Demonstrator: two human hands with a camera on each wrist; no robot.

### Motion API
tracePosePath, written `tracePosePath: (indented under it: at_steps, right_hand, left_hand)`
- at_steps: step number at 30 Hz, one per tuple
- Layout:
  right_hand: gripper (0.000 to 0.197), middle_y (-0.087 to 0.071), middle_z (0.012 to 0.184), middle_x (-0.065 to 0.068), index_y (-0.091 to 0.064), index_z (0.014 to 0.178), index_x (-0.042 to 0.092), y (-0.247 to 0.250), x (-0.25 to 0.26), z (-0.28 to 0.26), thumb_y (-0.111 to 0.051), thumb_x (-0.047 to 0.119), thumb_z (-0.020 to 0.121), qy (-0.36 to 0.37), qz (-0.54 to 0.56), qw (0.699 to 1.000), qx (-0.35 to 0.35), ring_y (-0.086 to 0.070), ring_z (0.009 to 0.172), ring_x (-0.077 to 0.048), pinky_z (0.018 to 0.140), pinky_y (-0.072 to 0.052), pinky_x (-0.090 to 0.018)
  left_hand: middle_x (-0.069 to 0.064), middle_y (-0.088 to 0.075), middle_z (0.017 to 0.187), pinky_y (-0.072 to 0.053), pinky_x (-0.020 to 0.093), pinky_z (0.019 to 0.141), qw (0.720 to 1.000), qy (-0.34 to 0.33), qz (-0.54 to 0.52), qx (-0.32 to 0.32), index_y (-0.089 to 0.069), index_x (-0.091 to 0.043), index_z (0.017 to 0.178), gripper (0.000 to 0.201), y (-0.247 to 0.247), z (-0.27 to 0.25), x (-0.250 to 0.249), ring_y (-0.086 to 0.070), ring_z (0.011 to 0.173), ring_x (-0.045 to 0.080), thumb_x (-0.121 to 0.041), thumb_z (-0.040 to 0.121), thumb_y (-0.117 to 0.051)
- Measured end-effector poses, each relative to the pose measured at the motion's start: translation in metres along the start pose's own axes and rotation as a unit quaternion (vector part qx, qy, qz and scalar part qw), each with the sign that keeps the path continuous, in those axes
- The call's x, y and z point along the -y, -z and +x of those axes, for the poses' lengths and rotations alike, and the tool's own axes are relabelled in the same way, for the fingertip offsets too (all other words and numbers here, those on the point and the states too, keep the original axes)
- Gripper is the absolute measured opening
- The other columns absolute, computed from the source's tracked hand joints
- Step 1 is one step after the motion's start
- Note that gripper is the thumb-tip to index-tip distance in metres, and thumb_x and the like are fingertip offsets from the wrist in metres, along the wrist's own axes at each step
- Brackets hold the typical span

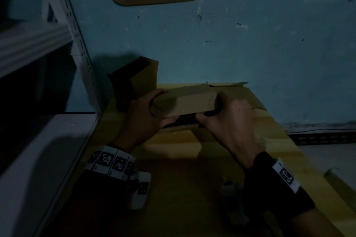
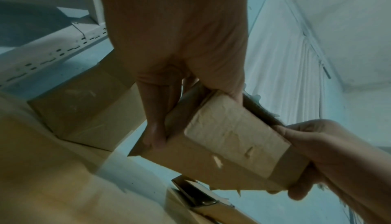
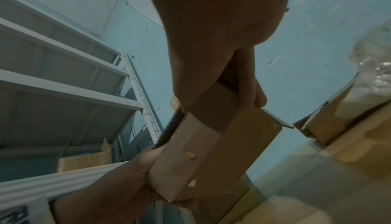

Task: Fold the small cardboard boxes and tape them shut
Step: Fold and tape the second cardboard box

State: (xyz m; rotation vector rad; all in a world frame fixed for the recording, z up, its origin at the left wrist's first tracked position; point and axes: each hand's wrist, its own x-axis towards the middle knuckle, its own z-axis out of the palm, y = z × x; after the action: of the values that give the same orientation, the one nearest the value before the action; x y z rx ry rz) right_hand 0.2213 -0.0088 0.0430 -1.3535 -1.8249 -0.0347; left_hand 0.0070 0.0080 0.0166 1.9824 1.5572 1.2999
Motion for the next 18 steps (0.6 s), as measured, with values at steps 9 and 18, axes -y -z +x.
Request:
tracePosePath:
  at_steps: [9, 18]
  right_hand:
    - [0.039, -0.042, 0.057, 0.025, -0.045, 0.071, 0.033, 0.002, 0.013, -0.004, -0.083, 0.036, 0.077, 0.017, 0.064, 0.998, 0.014, -0.053, 0.062, 0.022, 0.046, -0.036, -0.003]
    - [0.01, -0.057, 0.059, 0.008, -0.062, 0.079, 0.016, 0.002, -0.001, 0.001, -0.063, 0.013, 0.089, -0.029, 0.12, 0.992, 0.029, -0.053, 0.047, -0.005, 0.041, -0.037, -0.011]
  left_hand:
    - [-0.001, -0.055, 0.133, -0.046, 0.028, 0.099, 0.998, 0.012, -0.054, 0.0, -0.048, -0.02, 0.14, 0.088, 0.005, 0.002, 0.009, -0.051, 0.123, 0.015, -0.015, 0.062, -0.089]
    - [-0.007, -0.056, 0.12, -0.05, 0.009, 0.074, 0.984, 0.027, -0.159, 0.078, -0.039, -0.015, 0.146, 0.08, 0.009, 0.001, 0.007, -0.058, 0.096, -0.014, -0.001, 0.074, -0.073]
